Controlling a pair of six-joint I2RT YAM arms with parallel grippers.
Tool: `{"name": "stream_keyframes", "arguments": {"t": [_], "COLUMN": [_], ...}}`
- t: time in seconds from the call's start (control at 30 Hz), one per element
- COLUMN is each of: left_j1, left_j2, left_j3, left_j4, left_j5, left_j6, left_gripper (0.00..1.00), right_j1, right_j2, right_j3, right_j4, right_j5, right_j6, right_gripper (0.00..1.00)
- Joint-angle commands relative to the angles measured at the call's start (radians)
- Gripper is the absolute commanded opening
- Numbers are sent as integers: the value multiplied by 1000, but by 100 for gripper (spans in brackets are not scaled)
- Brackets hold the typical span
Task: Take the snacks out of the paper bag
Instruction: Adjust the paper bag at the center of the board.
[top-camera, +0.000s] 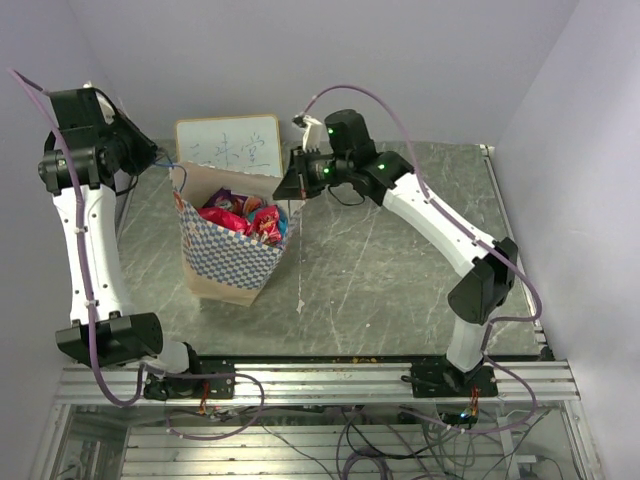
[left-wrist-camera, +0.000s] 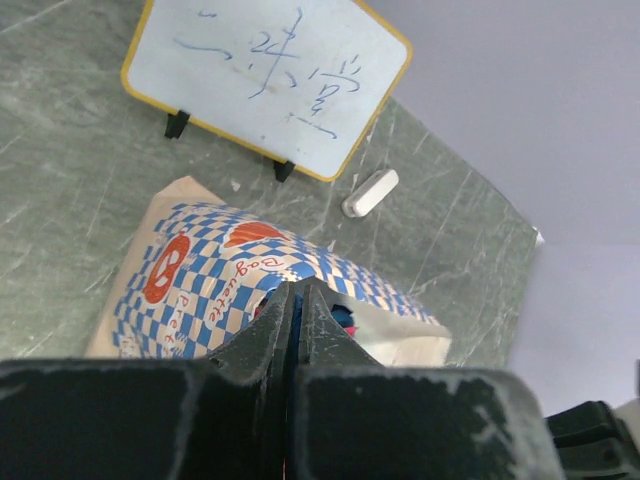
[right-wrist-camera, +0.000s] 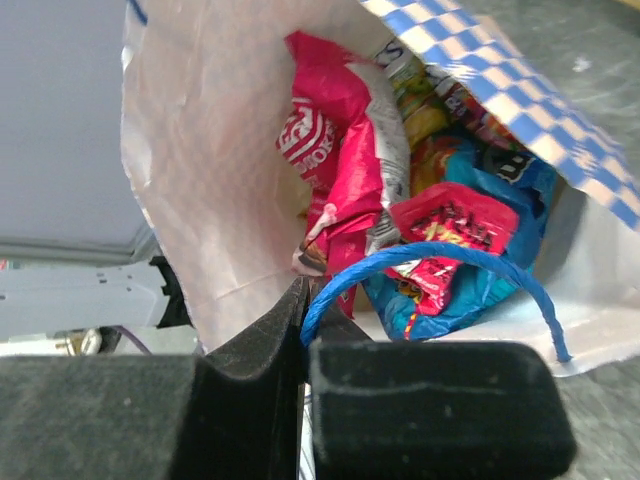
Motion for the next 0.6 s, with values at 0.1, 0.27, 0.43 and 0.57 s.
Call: {"name": "stream_keyframes", "arguments": {"t": [0.1,0.27,0.43,0.57], "left_j1": [16,4,-109,-154], "left_j2": [34,24,-10,-75], "left_j3": [125,28,-78,-166], "left_j4": [260,444,523,508], "left_j5": [225,394,452,422], "left_j6": [-31,-108,-106,-90], "left_gripper": [7,7,7,7], "right_j1": [57,57,57,57], "right_j2": [20,-20,-87,-146], "right_j3": [78,-6,-108,-223], "right_j4": [60,19,-23,-34], "right_j5": [-105,-61,-6,21], "right_j6": [-68,-106,-138,-143], "right_gripper": [1,1,3,3]}}
